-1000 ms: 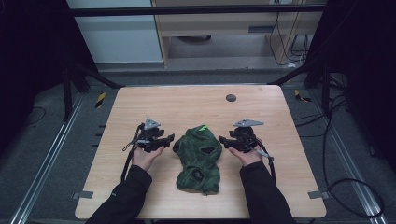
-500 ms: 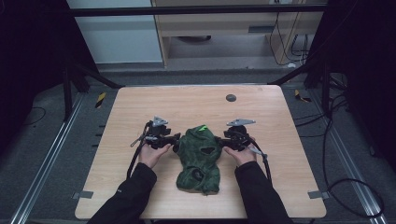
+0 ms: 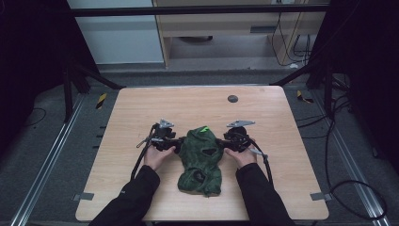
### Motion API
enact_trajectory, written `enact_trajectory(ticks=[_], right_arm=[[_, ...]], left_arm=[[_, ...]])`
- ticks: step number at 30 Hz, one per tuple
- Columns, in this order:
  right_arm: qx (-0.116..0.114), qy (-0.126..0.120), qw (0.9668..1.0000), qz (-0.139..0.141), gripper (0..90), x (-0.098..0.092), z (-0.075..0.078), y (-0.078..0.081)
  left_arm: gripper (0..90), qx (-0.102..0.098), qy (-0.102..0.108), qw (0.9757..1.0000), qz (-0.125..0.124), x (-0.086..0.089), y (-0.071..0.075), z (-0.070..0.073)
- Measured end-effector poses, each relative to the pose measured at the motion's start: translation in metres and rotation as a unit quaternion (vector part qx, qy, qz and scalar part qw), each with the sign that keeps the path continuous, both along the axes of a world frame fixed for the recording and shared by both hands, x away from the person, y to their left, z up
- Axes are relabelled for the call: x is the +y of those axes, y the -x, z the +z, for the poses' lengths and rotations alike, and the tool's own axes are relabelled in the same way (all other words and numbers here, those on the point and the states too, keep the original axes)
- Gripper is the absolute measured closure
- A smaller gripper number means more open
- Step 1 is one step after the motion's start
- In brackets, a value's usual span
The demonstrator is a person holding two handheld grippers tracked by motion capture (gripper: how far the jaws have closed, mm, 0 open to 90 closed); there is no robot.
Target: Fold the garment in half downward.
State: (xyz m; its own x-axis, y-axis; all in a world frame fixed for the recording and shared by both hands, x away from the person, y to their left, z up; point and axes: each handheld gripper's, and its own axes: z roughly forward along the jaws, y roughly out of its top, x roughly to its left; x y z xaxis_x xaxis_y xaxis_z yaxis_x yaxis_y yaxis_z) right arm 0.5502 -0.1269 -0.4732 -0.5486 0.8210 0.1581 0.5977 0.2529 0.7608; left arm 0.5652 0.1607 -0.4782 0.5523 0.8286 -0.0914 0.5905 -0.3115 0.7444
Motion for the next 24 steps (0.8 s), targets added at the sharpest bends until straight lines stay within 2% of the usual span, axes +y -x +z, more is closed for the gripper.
enact_trajectory(ticks=[6, 12, 24], right_arm=[[0.010, 0.008, 0.9999, 0.007, 53.7, 0.006, -0.008, -0.002], [0.017, 0.013, 0.9997, 0.009, 55.7, 0.008, -0.013, -0.002], [0.034, 0.018, 0.9992, 0.011, 64.3, 0.008, -0.021, -0.004]], left_arm=[[55.0, 0.012, -0.008, 0.9999, 0.000, -0.006, 0.000, -0.006], [59.3, 0.016, -0.009, 0.9998, 0.004, -0.008, 0.001, -0.011], [69.5, 0.031, 0.003, 0.9995, 0.003, -0.010, 0.001, -0.018]])
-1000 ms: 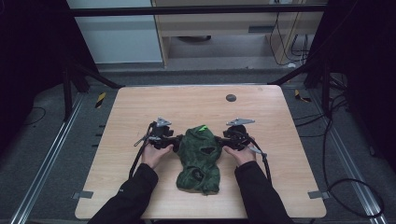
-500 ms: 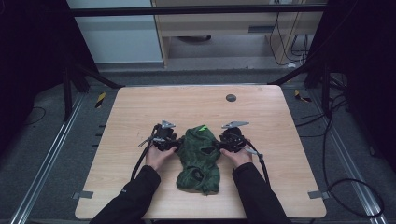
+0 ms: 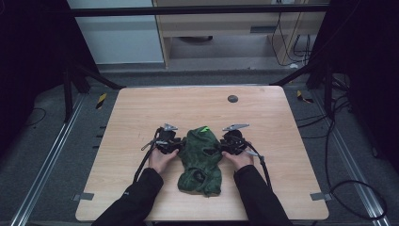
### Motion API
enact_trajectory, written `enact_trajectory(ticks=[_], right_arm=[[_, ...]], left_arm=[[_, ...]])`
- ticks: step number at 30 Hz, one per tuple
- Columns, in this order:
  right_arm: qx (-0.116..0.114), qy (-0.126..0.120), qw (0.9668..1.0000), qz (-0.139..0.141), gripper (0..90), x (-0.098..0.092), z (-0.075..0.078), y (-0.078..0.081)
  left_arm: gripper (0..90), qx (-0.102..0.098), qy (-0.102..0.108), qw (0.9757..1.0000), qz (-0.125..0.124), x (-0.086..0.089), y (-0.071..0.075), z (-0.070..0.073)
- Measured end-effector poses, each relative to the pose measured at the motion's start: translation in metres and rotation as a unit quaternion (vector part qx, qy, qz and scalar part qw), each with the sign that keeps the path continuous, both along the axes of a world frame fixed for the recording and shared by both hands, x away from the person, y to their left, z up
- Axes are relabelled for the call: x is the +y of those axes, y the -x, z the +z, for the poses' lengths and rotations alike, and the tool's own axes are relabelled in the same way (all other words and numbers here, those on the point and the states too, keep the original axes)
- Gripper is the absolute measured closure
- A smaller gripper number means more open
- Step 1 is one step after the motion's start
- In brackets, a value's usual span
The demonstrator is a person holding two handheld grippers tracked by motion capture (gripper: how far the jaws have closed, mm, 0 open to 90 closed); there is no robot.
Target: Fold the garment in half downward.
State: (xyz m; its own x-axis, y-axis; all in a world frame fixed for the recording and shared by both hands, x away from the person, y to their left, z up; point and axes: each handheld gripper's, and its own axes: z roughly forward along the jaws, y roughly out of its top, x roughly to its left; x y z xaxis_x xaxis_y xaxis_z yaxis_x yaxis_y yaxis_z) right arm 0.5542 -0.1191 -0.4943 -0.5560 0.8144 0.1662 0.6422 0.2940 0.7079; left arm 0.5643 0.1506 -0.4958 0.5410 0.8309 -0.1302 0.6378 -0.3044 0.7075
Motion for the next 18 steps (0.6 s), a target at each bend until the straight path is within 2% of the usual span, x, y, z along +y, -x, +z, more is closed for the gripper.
enact_trajectory(ticks=[9, 13, 18], right_arm=[[0.005, -0.001, 1.0000, 0.003, 75.8, 0.0024, -0.0014, 0.0004], [0.004, 0.000, 1.0000, 0.004, 81.4, 0.0026, -0.0005, 0.0013], [0.001, -0.002, 1.0000, 0.005, 83.5, 0.0026, 0.0018, 0.0026]], left_arm=[[83.8, 0.000, -0.004, 1.0000, -0.004, -0.0035, 0.0031, 0.0004], [86.9, 0.001, -0.004, 1.0000, -0.004, -0.0034, 0.0039, 0.0019], [87.8, 0.003, -0.004, 1.0000, -0.006, -0.0029, 0.0049, 0.0044]])
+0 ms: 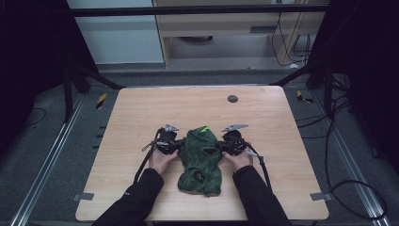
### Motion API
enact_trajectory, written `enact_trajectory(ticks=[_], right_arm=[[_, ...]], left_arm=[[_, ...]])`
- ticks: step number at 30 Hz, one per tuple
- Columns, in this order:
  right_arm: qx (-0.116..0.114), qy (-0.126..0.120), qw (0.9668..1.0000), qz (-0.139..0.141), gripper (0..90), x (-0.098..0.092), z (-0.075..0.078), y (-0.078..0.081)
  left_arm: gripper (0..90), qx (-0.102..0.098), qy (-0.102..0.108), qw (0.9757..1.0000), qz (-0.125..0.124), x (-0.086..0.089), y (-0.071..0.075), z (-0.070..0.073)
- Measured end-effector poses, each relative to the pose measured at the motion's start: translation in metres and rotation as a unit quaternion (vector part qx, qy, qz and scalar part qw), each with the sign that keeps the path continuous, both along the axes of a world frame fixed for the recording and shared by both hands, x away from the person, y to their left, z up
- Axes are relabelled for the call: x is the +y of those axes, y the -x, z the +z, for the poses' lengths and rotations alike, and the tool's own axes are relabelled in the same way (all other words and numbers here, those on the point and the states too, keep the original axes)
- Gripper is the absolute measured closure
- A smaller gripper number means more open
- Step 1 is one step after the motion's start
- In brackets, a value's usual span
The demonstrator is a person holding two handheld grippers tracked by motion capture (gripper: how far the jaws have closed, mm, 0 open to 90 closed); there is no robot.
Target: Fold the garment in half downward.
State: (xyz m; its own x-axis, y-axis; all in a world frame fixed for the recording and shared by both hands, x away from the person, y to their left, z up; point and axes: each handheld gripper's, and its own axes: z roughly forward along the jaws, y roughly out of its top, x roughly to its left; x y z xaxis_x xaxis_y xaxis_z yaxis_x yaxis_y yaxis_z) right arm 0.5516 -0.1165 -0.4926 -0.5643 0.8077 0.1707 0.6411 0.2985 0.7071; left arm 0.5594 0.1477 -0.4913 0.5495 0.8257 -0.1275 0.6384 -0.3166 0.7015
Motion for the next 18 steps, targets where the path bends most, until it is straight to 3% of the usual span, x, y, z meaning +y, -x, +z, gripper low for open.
enact_trajectory(ticks=[11, 18], right_arm=[[-0.035, -0.020, 0.9992, 0.007, 84.4, -0.004, 0.020, 0.008], [-0.052, -0.022, 0.9983, 0.017, 84.6, -0.003, 0.028, 0.012]], left_arm=[[88.1, -0.025, 0.018, 0.9995, -0.007, 0.003, 0.012, 0.028], [88.3, -0.039, 0.018, 0.9989, -0.019, 0.001, 0.020, 0.039]])
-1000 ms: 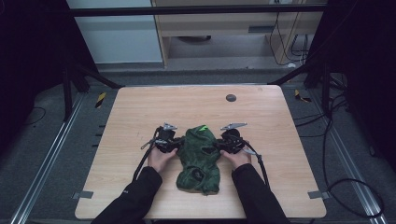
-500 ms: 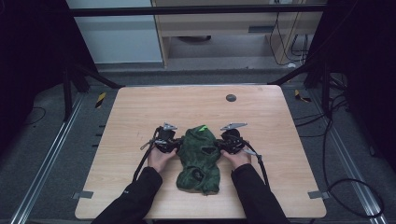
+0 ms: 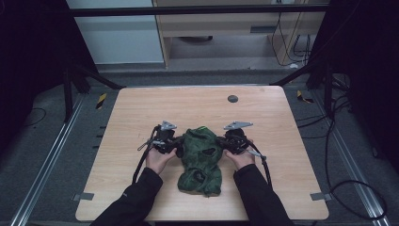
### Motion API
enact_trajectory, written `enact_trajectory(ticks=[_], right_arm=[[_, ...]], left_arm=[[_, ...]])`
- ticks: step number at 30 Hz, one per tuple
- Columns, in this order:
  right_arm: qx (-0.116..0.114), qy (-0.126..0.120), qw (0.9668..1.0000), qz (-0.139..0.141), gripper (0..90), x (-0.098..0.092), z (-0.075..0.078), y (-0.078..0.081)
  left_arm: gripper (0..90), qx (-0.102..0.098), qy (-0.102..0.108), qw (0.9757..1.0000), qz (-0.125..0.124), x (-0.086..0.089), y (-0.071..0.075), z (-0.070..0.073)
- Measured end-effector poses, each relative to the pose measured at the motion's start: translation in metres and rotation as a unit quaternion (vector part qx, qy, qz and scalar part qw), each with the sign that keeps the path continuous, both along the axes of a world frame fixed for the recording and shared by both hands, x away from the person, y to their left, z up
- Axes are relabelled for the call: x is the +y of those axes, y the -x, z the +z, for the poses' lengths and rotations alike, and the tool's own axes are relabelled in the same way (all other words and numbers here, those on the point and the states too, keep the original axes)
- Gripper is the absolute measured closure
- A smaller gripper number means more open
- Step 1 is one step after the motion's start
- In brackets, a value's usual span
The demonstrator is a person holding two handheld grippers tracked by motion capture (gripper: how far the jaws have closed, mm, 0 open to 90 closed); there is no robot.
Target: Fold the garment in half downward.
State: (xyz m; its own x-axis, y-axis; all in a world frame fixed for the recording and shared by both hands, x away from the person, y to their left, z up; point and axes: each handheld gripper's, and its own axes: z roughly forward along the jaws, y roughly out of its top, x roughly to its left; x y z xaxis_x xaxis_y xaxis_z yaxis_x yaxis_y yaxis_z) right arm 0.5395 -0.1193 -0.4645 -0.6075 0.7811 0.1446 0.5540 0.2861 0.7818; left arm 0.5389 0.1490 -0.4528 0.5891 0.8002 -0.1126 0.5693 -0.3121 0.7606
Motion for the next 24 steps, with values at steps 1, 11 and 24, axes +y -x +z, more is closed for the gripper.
enact_trajectory(ticks=[1, 11, 24], right_arm=[[-0.007, -0.001, 1.0000, 0.004, 84.6, 0.001, 0.003, 0.002], [-0.024, -0.003, 0.9995, 0.019, 84.7, 0.003, 0.015, 0.012], [-0.044, -0.007, 0.9984, 0.035, 84.8, -0.004, 0.028, 0.035]], left_arm=[[88.3, -0.002, 0.001, 1.0000, -0.001, 0.000, 0.001, 0.002], [88.7, -0.020, 0.013, 0.9994, -0.024, 0.001, 0.020, 0.019], [88.8, -0.027, 0.007, 0.9990, -0.036, 0.001, 0.039, 0.026]])
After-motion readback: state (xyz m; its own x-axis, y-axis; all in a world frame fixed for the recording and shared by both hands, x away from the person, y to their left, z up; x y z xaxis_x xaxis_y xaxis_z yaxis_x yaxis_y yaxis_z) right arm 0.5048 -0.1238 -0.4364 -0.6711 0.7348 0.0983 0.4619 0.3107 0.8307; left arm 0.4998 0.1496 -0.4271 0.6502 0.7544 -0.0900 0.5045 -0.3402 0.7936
